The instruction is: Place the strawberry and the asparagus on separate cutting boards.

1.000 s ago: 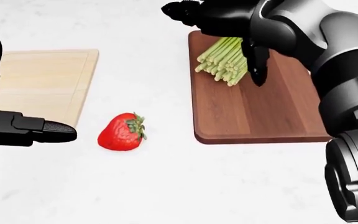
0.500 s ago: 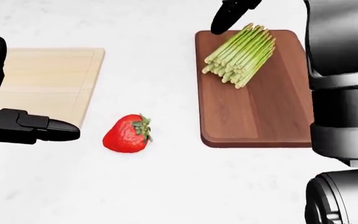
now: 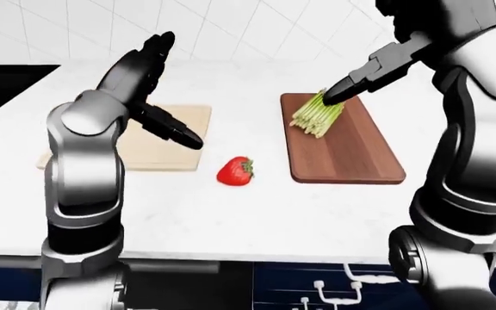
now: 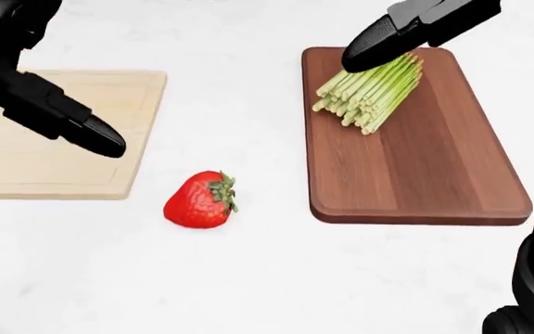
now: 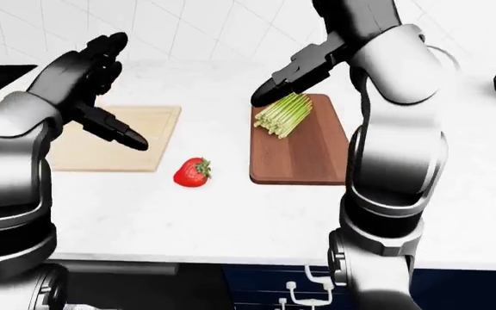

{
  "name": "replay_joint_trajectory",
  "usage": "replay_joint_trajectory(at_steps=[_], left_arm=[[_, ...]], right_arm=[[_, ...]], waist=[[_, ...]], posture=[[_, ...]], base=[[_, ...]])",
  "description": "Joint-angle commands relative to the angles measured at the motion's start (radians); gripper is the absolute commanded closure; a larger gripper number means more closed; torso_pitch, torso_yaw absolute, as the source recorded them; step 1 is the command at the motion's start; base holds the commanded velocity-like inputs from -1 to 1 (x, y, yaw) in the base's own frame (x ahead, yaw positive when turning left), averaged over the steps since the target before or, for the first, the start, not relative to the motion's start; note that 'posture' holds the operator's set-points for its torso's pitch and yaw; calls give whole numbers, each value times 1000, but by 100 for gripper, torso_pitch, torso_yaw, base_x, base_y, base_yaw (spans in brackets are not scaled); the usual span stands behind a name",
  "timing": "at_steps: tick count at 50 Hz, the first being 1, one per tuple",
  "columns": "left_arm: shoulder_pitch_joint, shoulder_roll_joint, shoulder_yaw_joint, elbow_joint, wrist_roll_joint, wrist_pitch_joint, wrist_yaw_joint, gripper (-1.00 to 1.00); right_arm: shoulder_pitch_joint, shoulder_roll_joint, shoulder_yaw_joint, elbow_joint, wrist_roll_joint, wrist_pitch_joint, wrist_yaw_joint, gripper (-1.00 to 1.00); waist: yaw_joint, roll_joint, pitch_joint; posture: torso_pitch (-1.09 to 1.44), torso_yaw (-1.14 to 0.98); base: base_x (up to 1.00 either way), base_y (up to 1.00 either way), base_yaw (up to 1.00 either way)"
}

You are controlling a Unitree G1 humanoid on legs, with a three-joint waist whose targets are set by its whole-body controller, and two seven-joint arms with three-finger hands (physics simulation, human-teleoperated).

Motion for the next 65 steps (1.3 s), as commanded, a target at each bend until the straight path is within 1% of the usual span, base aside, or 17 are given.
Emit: replay_joint_trajectory(at_steps=[1,4,6,10,11,14,22,25,27,30,34,37,40,51,58,65], left_arm=[[-56,-13,7,13,43,-48,-70,-100],[-84,-52,17,88,75,-81,-87,-100],[-78,-82,16,109,81,-79,-100,-100],[-61,-113,3,116,103,-69,-126,-100],[-50,-113,-8,107,115,-58,-147,-100],[-42,-123,-4,85,131,-44,-171,-100],[-8,-141,-27,34,190,-21,-268,-100],[-9,-140,-24,46,204,-35,-285,-100],[-6,-147,-26,49,214,-40,-296,-100],[2,-160,-34,44,231,-46,-316,-100],[8,-179,-48,38,253,-55,-348,-100],[7,-194,-52,32,272,-53,-364,-100],[16,-208,-59,21,287,-53,-383,-100],[23,-238,-62,33,305,-78,-396,-100],[30,-252,-66,60,301,-100,-385,-100],[15,-267,-72,86,292,-115,-375,-100]], right_arm=[[-28,-17,-17,-40,20,24,-33,-100],[-11,-18,-22,-72,43,53,-73,-100],[10,-9,-25,-100,62,74,-98,-100],[18,-31,-32,-115,94,85,-130,-100],[18,-37,-32,-114,99,85,-138,-100],[11,-48,-29,-111,114,90,-151,-100],[23,-67,-28,-107,127,83,-170,-100],[35,-62,-26,-112,128,82,-175,-100],[15,-63,-19,-94,128,86,-175,-100],[49,-56,-20,-120,126,84,-176,-100],[49,-54,-23,-126,126,92,-176,-100],[79,-41,-27,-140,130,90,-188,-100],[89,-48,-36,-150,133,95,-194,-100],[101,-60,-45,-166,153,107,-211,-100],[114,-60,-45,-175,161,111,-222,-100],[126,-62,-48,-181,167,109,-228,-100]], waist=[[0,-3,-28],[1,-6,-29],[0,-8,-29],[-2,-11,-31],[-3,-12,-32],[-3,-14,-32],[-3,-18,-32],[-1,-19,-32],[-1,-20,-32],[-2,-20,-32],[1,-23,-32],[1,-24,-32],[2,-26,-32],[2,-28,-32],[2,-30,-34],[3,-32,-34]], posture=[[0,0],[0,0],[0,0],[0,0],[0,0],[0,0],[0,0],[0,0],[0,0],[0,0],[0,0],[0,0],[0,0],[0,0],[0,0],[0,0]], base=[[0,0,0],[0,0,0],[0,0,0],[0,0,0],[0,0,0],[0,0,0],[0,0,0],[0,0,0],[0,0,0],[0,0,0],[0,0,0],[0,0,0],[0,0,0],[0,0,0],[0,0,0],[0,0,0]])
